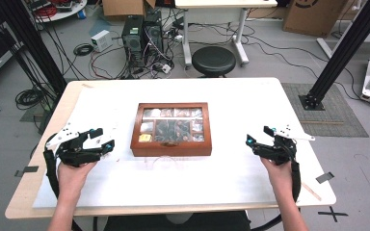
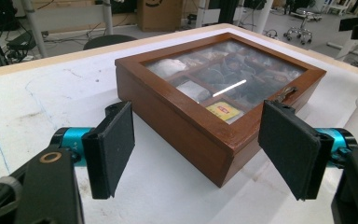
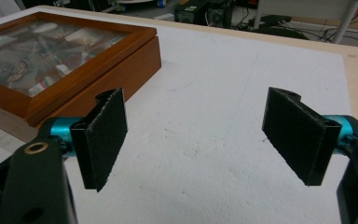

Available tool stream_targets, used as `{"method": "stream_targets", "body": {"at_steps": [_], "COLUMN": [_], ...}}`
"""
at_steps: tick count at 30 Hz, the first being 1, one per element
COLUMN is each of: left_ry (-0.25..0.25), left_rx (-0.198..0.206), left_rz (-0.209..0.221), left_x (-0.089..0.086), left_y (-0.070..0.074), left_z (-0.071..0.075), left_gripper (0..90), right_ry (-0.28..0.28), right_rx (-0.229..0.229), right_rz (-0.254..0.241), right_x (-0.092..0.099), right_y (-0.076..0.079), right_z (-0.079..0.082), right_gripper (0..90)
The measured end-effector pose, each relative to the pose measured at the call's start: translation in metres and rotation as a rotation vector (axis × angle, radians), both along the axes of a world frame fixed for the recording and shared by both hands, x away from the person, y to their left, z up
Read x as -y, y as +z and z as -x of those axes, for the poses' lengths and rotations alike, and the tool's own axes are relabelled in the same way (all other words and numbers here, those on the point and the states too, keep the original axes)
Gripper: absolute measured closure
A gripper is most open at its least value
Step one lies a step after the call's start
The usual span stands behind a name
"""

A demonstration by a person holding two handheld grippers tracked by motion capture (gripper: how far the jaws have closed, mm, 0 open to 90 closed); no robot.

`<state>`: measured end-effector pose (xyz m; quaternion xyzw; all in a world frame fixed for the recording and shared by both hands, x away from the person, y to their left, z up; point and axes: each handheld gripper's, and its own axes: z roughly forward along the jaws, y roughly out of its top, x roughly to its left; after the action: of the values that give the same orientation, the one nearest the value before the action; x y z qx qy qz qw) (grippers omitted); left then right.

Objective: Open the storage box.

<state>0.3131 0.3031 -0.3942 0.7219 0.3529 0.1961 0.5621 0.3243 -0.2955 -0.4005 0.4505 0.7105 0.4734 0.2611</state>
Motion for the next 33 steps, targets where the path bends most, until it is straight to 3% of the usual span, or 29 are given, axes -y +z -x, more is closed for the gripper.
{"method": "stream_targets", "body": {"at_steps": [15,33], "left_ry": [-0.021,-0.111], "left_rx": [-0.009,-0.019], "left_rz": [0.008,-0.035], "left_x": [0.000,0.020], "left_y": [-0.002,-0.003], "left_z": [-0.001,0.001], "left_gripper": [26.4,26.4], "right_ry": [-0.006,0.003], "right_rx": [0.016,0.017], "right_rz": [0.002,-0.003], "right_x": [0.000,-0.005], "right_y": [0.002,0.003], "right_z": [-0.001,-0.004], "right_gripper": [22.3,22.3]}}
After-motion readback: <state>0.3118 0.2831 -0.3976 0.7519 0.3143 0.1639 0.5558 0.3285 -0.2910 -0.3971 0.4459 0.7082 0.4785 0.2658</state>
